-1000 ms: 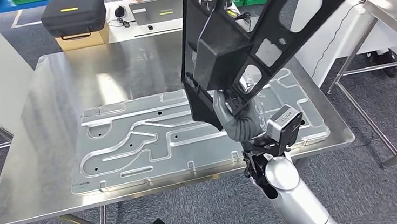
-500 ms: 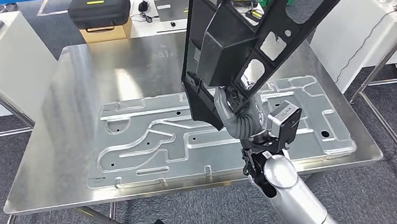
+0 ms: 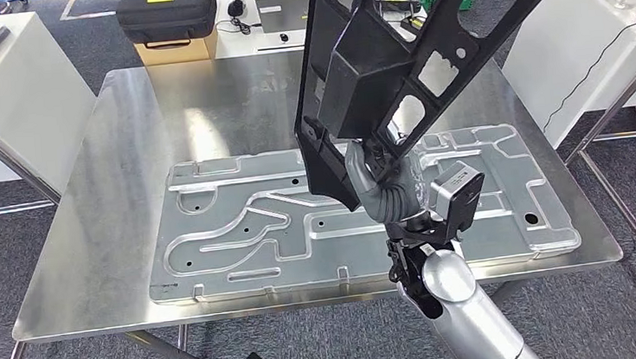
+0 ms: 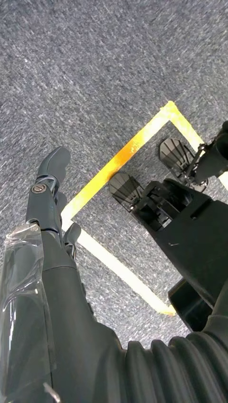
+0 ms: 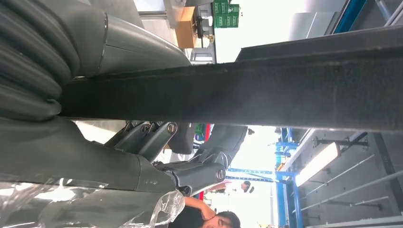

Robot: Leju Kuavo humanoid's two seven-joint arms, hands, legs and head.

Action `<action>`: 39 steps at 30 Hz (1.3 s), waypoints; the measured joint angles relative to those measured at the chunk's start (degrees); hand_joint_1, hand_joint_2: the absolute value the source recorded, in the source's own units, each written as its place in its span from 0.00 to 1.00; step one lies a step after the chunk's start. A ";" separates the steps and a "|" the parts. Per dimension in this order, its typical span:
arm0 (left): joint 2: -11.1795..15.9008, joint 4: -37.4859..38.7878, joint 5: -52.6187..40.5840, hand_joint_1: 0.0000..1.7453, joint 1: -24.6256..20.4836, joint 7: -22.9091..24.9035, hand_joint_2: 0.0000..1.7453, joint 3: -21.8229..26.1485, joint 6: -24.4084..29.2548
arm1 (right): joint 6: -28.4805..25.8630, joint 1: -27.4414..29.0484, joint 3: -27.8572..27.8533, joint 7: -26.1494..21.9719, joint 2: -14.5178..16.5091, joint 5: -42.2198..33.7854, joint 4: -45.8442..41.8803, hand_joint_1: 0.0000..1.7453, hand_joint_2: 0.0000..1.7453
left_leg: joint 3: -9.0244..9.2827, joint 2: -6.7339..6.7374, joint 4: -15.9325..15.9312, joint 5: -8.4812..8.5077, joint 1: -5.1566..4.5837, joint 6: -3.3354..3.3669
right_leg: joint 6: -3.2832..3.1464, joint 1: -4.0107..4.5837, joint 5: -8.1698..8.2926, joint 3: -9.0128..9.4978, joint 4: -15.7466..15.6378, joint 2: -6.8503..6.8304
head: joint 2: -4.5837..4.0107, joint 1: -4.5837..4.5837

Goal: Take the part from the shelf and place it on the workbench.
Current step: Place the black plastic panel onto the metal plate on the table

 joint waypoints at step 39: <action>-0.86 0.00 0.91 0.00 -0.28 -0.52 1.00 0.00 -0.51 | -7.63 -7.89 -3.99 4.92 -3.59 1.04 11.52 1.00 1.00 | 0.10 0.06 -0.38 0.20 0.34 -0.15 | -0.03 0.36 0.00 -0.18 0.09 0.02 | 0.00 0.00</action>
